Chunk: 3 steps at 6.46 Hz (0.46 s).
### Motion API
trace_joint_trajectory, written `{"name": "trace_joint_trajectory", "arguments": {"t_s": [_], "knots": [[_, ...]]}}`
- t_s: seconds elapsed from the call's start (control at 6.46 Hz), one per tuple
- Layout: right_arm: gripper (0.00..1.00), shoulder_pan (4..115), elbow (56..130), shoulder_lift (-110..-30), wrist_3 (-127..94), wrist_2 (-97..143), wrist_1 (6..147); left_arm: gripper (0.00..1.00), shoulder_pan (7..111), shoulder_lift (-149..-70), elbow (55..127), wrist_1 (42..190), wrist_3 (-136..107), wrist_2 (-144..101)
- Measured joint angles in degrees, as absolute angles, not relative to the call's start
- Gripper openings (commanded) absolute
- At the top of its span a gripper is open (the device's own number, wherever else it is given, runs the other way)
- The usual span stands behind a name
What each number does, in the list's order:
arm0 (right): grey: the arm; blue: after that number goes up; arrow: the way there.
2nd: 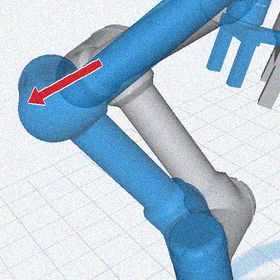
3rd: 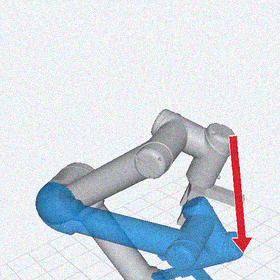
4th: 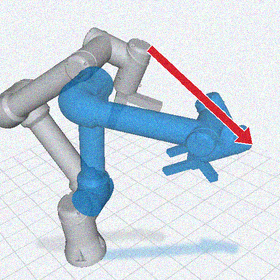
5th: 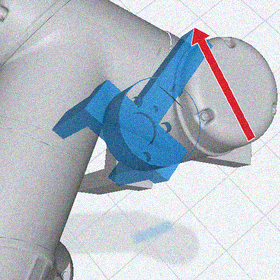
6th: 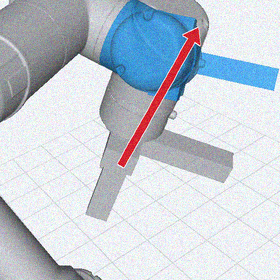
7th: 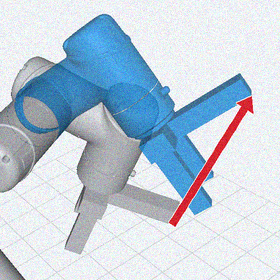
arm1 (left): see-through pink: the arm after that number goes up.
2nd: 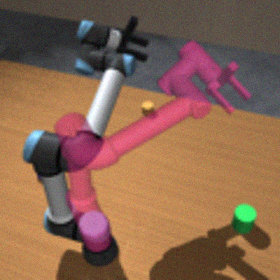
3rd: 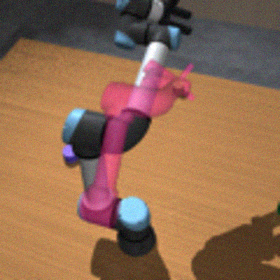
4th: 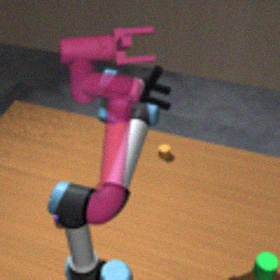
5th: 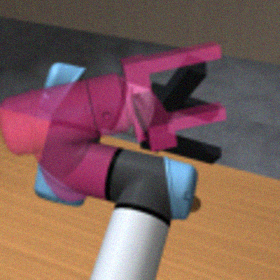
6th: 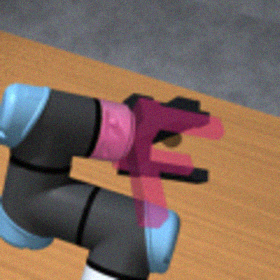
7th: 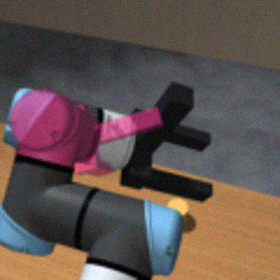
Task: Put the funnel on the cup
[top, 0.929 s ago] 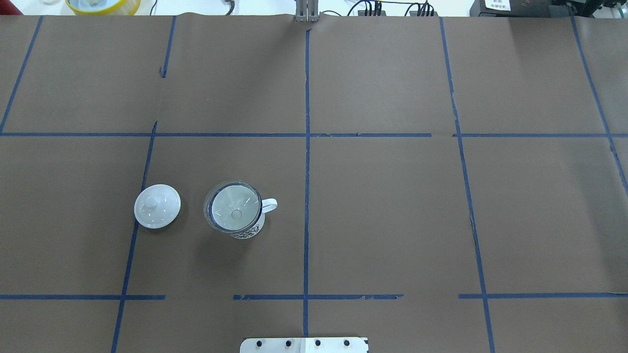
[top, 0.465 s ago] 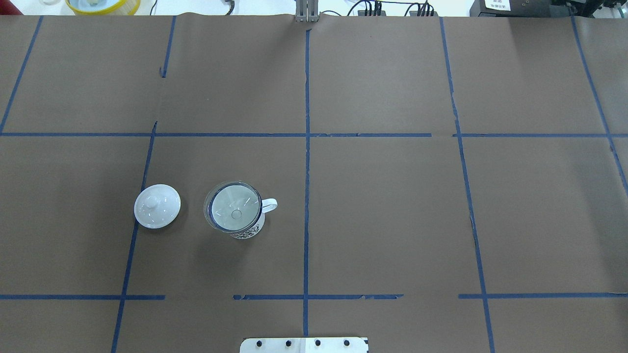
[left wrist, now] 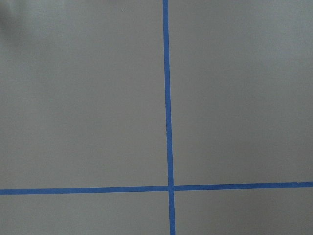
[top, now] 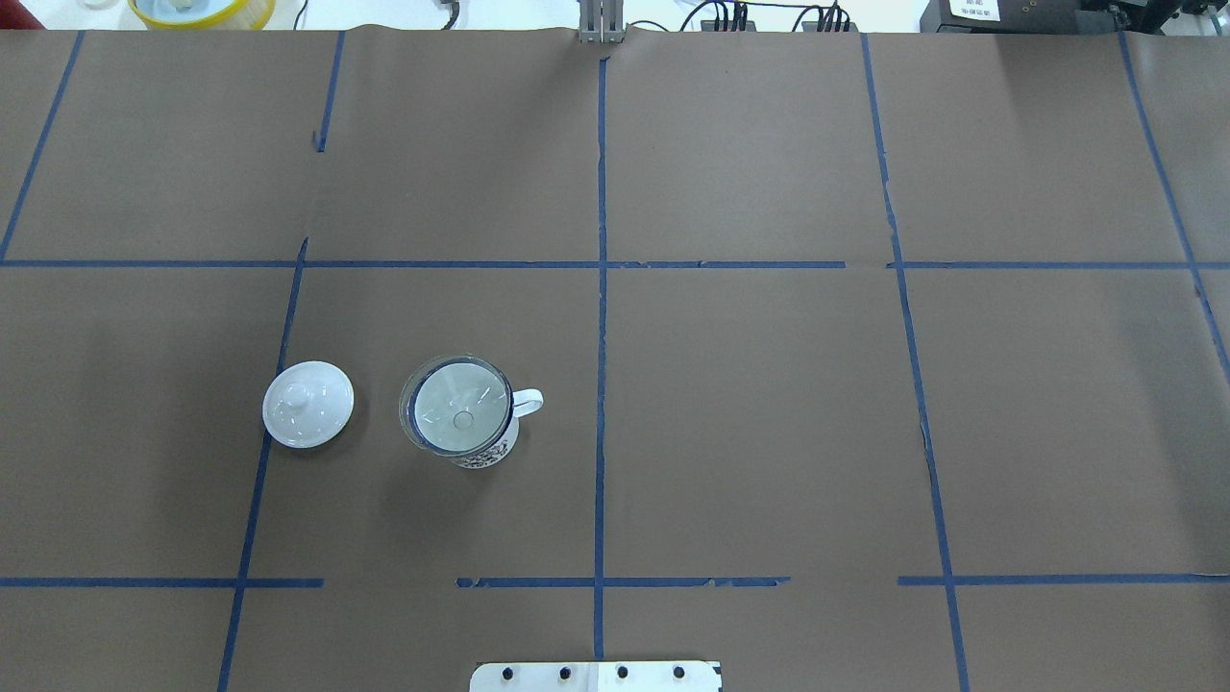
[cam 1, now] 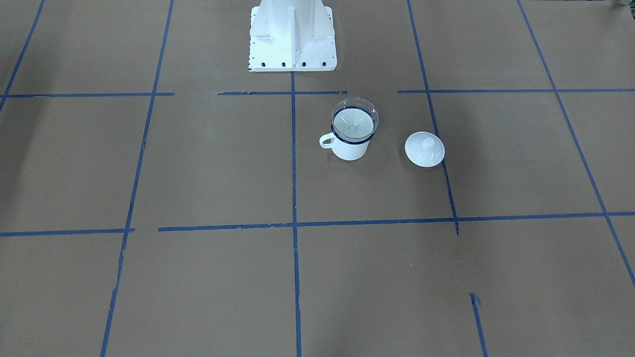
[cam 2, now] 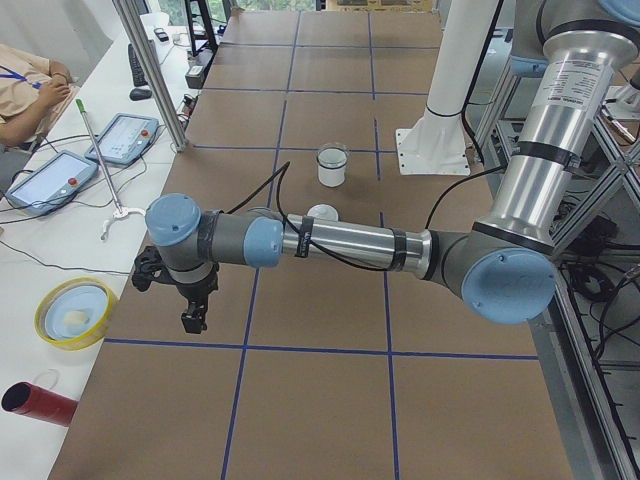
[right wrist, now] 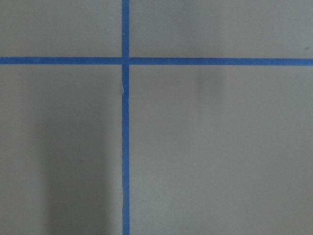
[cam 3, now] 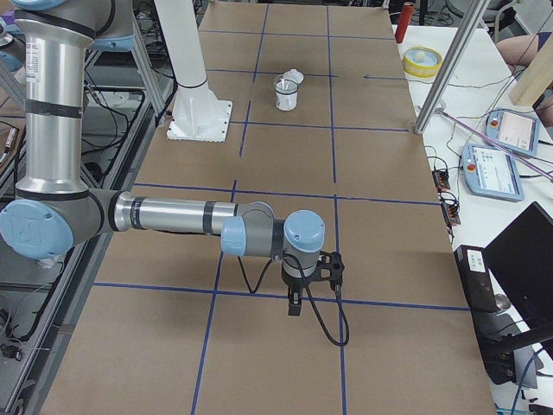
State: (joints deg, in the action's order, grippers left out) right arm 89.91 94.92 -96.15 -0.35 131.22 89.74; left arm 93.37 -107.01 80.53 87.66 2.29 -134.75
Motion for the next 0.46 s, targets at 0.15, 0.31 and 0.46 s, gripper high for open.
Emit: {"name": "trace_joint_trajectory", "arguments": {"t_s": [0.15, 0.31, 0.46], "knots": [[1.00, 89.91, 94.92, -96.15, -0.35, 131.22, 89.74, 0.99, 93.40, -106.50, 81.05, 87.59, 2.95, -134.57], [1.00, 89.91, 94.92, -96.15, -0.35, 131.22, 89.74, 0.99, 93.49, -105.99, 81.55, 87.53, 4.13, -134.44], [1.00, 89.91, 94.92, -96.15, -0.35, 131.22, 89.74, 0.99, 94.10, -105.72, 81.51, 87.45, 6.26, -133.68]]}}
